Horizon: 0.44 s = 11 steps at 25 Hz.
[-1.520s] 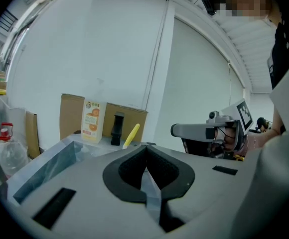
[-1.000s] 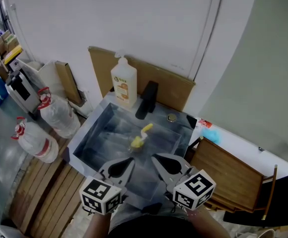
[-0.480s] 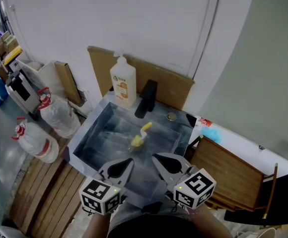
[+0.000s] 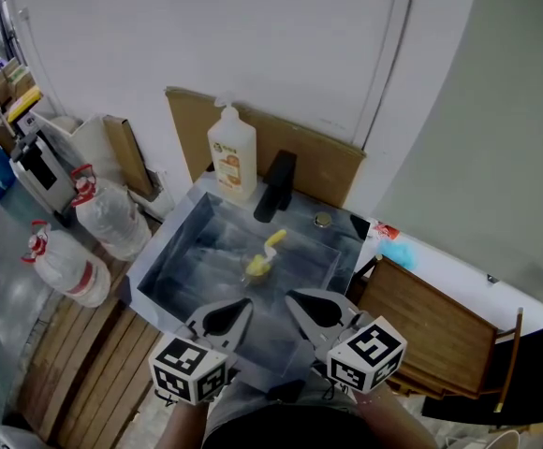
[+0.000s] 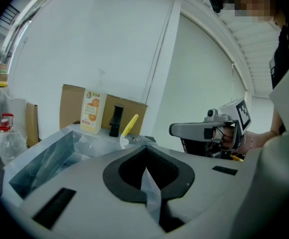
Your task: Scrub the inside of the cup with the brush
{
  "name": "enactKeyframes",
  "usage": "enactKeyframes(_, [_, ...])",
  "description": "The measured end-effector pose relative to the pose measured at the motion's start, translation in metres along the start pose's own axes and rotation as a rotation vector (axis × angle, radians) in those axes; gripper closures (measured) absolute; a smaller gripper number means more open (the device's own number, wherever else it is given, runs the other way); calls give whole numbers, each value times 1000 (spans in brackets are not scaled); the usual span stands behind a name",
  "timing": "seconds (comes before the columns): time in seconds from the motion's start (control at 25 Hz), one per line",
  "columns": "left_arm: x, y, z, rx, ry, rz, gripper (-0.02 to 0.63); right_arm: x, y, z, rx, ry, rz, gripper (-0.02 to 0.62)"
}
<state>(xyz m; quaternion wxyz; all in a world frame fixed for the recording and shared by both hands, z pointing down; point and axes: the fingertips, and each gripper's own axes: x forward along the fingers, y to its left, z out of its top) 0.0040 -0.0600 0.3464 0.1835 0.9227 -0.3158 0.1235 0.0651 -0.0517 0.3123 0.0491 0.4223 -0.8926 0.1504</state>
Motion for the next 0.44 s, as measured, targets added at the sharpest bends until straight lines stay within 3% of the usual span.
enactKeyframes(0.44, [-4, 0, -10, -7, -7, -5, 589, -3, 0, -3, 4, 8, -10, 598])
